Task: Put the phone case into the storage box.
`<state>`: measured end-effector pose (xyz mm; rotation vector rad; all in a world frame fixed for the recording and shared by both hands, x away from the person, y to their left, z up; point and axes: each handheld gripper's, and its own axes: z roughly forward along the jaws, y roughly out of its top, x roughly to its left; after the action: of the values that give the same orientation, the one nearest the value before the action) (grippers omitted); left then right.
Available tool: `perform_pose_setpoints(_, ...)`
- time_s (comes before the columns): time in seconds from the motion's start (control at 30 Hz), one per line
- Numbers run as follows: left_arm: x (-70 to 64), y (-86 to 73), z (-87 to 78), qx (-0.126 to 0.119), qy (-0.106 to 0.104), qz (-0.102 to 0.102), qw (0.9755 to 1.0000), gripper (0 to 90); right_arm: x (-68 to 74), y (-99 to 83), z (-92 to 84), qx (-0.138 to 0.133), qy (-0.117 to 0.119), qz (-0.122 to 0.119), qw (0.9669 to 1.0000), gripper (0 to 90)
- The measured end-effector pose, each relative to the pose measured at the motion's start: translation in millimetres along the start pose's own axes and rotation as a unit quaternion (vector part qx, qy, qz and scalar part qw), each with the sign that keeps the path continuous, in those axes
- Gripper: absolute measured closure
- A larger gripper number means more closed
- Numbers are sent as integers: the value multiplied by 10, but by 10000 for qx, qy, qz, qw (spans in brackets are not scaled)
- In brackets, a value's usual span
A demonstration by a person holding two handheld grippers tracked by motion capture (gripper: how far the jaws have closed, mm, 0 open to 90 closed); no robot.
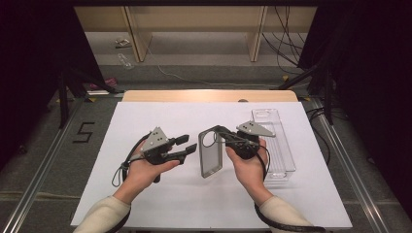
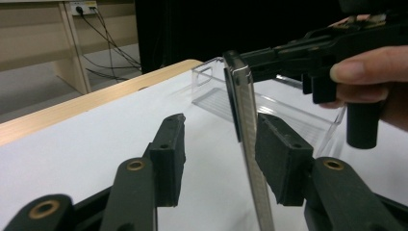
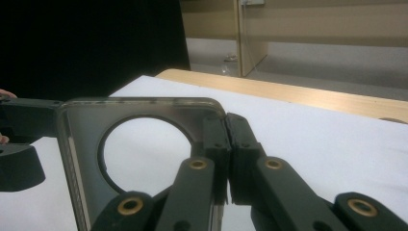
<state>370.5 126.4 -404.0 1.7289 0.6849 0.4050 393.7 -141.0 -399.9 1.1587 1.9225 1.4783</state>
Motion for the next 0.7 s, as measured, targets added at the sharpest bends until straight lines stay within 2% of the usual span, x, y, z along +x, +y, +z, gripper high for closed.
perform_pose_setpoints(0.2, 52, 24, -67, 62, 251, 56, 9996, 419, -19, 16, -15, -27, -41, -10, 10000, 890)
perform_pose_setpoints(0.3, 79, 29, -102, 170, 503, 43, 9986, 299, -30, 24, -23, -44, -60, -1, 10000, 889)
perform_pose_setpoints(0.37, 107, 25, -132, 201, 593, 100, 9980, 266, -38, 29, -29, -43, -67, 8, 10000, 889)
perform_pose_setpoints(0.57, 177, -8, -208, 330, 837, 130, 9959, 141, -52, 47, -43, -62, -98, -4, 9999, 889)
perform_pose_setpoints(0.7, 205, -35, -244, 387, 892, 144, 9952, 77, -65, 59, -52, -66, -106, -14, 9999, 889)
